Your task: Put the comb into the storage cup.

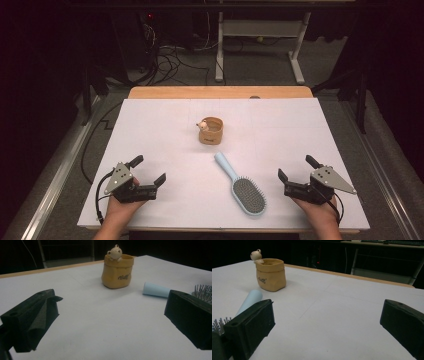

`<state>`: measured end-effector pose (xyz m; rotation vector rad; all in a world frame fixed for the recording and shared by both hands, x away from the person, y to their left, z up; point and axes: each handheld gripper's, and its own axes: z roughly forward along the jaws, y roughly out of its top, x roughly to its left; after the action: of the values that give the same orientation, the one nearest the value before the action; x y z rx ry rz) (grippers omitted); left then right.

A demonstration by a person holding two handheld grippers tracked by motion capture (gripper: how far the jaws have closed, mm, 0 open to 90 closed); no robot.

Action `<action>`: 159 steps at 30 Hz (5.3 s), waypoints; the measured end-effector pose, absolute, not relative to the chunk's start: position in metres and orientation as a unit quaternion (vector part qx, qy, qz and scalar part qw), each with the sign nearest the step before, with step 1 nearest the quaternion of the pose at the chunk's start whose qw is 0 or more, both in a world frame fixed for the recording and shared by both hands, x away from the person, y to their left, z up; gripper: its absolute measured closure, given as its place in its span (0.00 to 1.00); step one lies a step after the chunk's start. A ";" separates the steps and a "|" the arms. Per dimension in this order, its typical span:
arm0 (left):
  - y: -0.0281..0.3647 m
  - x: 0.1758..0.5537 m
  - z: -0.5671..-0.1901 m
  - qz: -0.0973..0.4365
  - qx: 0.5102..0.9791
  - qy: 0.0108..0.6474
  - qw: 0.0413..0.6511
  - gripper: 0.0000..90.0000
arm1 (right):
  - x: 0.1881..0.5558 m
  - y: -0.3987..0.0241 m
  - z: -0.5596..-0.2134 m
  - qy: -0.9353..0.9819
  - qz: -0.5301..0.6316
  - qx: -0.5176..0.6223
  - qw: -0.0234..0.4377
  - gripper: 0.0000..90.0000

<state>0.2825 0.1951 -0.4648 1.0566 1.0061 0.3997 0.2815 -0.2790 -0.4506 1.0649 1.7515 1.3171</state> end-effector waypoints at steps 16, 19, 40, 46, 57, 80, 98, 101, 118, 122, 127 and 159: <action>0.201 0.284 -0.463 0.185 0.470 0.460 0.731 0.00 | 0.283 -0.275 -0.451 0.689 0.490 0.414 0.337 0.00; 0.203 0.284 -0.461 0.201 0.456 0.455 0.738 0.02 | 0.284 -0.275 -0.452 0.693 0.486 0.416 0.333 0.00; 0.203 0.287 -0.464 0.191 0.476 0.470 0.718 0.07 | 0.291 -0.274 -0.458 0.724 0.441 0.448 0.285 0.00; 0.202 0.286 -0.463 0.187 0.477 0.464 0.723 0.08 | 0.293 -0.274 -0.459 0.733 0.427 0.455 0.272 0.00; 0.199 0.284 -0.462 0.193 0.484 0.456 0.722 0.09 | 0.293 -0.274 -0.461 0.746 0.416 0.456 0.251 0.15; 0.198 0.284 -0.464 0.192 0.484 0.452 0.725 0.10 | 0.280 -0.264 -0.452 0.762 0.461 0.409 0.199 1.00; 0.199 0.285 -0.466 0.193 0.488 0.453 0.721 0.11 | 0.228 -0.179 -0.447 0.832 0.455 0.286 0.139 1.00; 0.199 0.285 -0.466 0.192 0.489 0.453 0.721 0.11 | 0.226 -0.172 -0.453 0.847 0.432 0.281 0.130 1.00; 0.199 0.284 -0.466 0.191 0.486 0.452 0.723 0.12 | 0.228 -0.164 -0.467 0.872 0.373 0.288 0.136 1.00; 0.199 0.284 -0.466 0.190 0.487 0.453 0.722 0.12 | 0.233 -0.168 -0.468 0.869 0.372 0.292 0.144 1.00; 0.199 0.284 -0.466 0.191 0.486 0.453 0.723 0.12 | 0.236 -0.173 -0.467 0.865 0.374 0.299 0.150 1.00; 0.199 0.288 -0.466 0.186 0.480 0.467 0.719 0.04 | 0.252 -0.187 -0.461 0.843 0.405 0.313 0.165 1.00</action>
<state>0.2879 0.1992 -0.4657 1.0610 1.0321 0.4121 0.2515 -0.1865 -0.4614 0.8908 2.4032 1.1535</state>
